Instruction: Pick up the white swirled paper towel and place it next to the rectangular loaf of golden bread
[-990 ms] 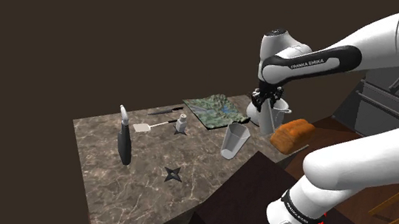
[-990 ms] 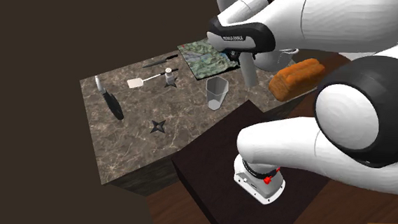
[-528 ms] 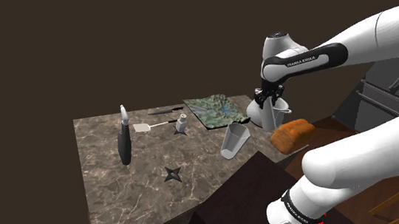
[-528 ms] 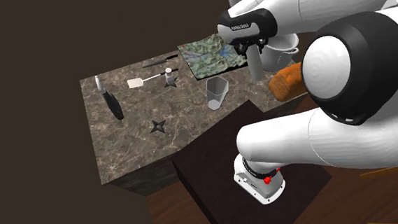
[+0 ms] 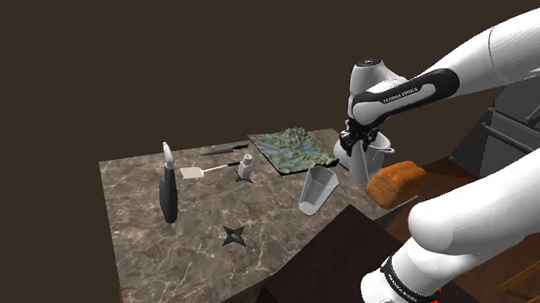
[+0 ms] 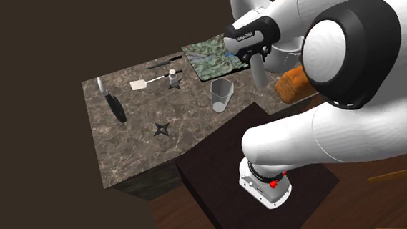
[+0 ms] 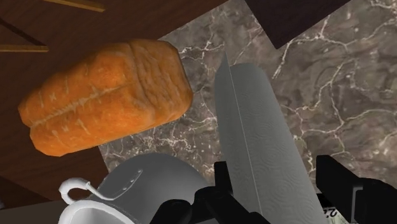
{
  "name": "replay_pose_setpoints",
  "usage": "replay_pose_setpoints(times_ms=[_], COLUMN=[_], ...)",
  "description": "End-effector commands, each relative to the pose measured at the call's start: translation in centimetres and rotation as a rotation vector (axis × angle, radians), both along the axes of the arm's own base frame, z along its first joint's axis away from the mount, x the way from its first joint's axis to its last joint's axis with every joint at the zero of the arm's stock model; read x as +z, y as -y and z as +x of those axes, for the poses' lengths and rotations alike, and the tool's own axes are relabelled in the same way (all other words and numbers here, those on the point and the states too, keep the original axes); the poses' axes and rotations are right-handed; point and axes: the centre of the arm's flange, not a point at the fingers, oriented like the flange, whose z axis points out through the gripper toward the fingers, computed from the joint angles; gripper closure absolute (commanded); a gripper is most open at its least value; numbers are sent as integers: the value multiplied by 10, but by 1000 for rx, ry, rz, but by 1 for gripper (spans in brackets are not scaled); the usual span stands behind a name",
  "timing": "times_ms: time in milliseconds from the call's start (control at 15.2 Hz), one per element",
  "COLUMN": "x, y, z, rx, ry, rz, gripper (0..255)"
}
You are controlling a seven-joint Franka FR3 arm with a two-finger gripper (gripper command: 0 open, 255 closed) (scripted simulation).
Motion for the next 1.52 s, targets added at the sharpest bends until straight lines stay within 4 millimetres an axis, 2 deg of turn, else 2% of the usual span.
replay_pose_setpoints(times_ms=[0, 1452], x=[-11, -127], y=[0, 0], z=[-1, -1], rx=[0, 0], ry=[1, 1], rz=[0, 0], gripper=[255, 255])
